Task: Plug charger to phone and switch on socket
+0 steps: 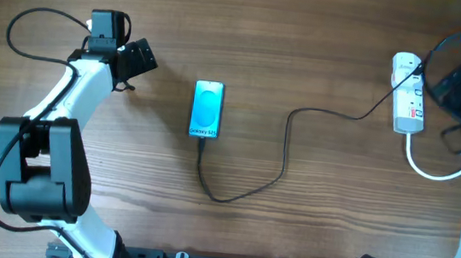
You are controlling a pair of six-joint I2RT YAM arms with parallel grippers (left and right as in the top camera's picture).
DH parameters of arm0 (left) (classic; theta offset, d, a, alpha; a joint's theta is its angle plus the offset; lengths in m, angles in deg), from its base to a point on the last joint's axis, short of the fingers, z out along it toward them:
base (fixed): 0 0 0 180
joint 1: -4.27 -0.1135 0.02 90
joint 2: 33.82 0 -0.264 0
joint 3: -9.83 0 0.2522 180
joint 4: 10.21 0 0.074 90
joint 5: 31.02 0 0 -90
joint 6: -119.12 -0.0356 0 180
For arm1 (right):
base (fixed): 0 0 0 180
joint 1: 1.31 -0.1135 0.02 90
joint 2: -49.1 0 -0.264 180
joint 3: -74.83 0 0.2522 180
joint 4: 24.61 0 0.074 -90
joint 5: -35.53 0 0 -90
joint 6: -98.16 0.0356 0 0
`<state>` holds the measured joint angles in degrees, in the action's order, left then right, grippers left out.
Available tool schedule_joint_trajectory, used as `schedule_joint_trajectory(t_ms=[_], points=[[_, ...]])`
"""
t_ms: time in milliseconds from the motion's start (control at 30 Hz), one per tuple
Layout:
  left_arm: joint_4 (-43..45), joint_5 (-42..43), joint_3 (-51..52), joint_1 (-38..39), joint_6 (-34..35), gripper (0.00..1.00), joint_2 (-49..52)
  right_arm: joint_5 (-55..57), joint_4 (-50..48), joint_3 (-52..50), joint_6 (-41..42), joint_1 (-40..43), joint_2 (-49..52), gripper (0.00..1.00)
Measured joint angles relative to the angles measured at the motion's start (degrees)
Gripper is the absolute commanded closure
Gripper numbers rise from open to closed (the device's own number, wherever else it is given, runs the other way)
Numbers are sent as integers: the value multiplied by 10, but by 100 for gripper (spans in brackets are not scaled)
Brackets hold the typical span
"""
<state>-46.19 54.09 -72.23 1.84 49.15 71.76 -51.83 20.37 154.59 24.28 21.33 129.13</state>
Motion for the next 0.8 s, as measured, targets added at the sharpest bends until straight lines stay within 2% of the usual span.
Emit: schedule_joint_trajectory(t_ms=[200,367,667,800], points=[[0,0,0,0,0,0,0,0,0,-27,0,0,-3,0],[0,0,0,0,0,0,0,1,0,-27,0,-9,-49,0],[0,0,0,0,0,0,0,5,0,-27,-2,-126,-141,1],[0,0,0,0,0,0,0,15,-3,-39,-22,-139,-155,0]])
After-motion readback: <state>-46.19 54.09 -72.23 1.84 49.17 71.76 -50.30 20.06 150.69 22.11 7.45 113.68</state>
